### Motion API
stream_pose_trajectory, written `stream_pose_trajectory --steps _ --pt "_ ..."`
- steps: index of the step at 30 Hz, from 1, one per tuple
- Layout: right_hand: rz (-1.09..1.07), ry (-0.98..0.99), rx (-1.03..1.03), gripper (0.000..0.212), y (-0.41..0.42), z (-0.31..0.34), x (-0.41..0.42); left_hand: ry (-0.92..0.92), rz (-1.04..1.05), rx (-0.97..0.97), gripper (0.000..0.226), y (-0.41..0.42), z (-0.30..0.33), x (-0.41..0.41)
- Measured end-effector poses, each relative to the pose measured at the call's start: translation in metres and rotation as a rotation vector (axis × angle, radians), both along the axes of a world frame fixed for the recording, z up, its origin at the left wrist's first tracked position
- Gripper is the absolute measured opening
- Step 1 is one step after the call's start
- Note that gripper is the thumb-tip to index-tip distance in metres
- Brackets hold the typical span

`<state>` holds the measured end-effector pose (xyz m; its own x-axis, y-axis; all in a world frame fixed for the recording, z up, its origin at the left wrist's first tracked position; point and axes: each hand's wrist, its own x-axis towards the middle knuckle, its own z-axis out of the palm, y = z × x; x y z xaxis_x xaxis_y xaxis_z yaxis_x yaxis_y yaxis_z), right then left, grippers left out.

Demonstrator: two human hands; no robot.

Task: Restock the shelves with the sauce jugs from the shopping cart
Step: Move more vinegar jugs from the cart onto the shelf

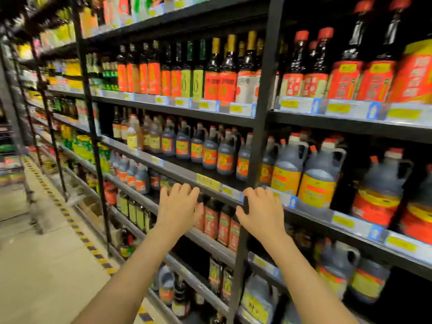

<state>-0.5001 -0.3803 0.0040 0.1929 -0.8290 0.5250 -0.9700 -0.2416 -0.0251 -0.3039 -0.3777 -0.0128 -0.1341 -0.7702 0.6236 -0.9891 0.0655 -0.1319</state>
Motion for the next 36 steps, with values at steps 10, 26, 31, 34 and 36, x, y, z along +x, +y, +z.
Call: stream_pose_trajectory --steps 10,26,31,34,36 --pt "0.402 -0.010 0.021 0.043 -0.033 -0.023 0.300 0.018 0.366 0.002 0.032 0.044 -0.018 0.287" --pt "0.811 0.077 0.160 0.046 -0.144 -0.058 0.662 0.011 0.809 0.008 0.025 -0.010 -0.060 0.595" --pt "0.879 0.052 0.184 0.046 -0.224 -0.052 0.766 -0.032 0.844 0.008 0.032 -0.084 -0.053 0.685" --pt "0.918 0.066 0.194 0.047 -0.262 -0.047 0.822 -0.020 0.867 0.018 0.031 -0.122 -0.052 0.738" --pt "0.934 0.077 0.191 0.047 -0.286 -0.049 0.859 0.006 0.887 0.040 0.031 -0.145 -0.052 0.773"
